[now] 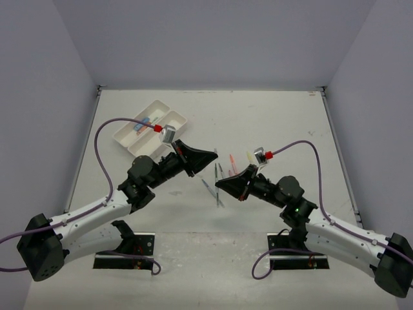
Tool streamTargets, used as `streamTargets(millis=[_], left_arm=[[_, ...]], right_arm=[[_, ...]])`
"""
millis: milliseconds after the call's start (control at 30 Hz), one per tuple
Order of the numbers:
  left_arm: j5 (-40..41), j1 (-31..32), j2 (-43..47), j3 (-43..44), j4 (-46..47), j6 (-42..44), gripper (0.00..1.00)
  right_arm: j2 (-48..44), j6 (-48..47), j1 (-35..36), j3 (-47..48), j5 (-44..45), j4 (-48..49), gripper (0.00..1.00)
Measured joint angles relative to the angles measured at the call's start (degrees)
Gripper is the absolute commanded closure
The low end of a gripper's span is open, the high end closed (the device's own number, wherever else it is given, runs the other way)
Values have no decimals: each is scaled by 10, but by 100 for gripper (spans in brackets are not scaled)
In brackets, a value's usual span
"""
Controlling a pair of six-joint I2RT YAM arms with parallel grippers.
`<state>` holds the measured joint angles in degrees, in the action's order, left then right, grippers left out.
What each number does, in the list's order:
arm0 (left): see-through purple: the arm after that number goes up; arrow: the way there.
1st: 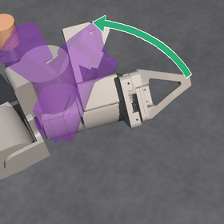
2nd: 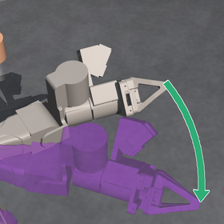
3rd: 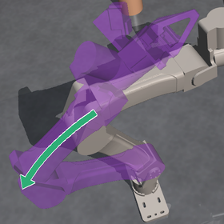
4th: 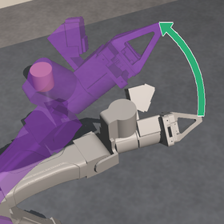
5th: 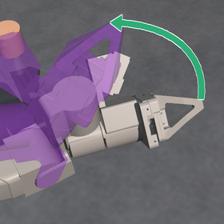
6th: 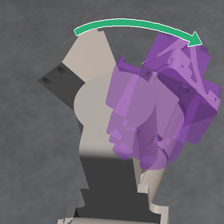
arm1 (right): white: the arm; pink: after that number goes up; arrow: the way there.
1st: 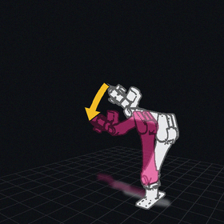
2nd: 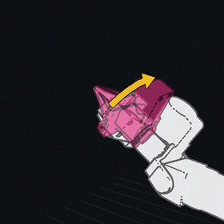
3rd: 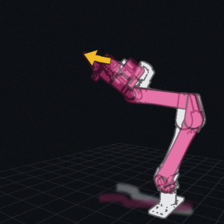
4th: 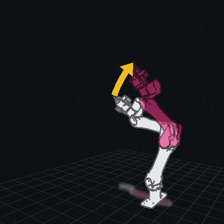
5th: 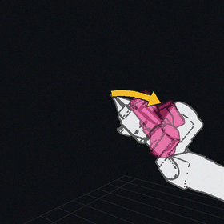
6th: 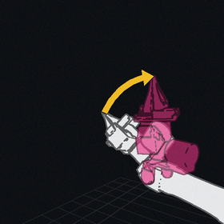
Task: Sort the stationery into containers
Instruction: Close the pen cap on the pen.
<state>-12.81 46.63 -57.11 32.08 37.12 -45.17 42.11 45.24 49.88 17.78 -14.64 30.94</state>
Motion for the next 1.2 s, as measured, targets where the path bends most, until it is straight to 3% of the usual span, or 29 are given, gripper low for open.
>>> streamTargets(millis=[1200], left_arm=[[-22,0,-30,-1,26,-11,100]], right_arm=[[-54,-27,0,9,19,-61,100]])
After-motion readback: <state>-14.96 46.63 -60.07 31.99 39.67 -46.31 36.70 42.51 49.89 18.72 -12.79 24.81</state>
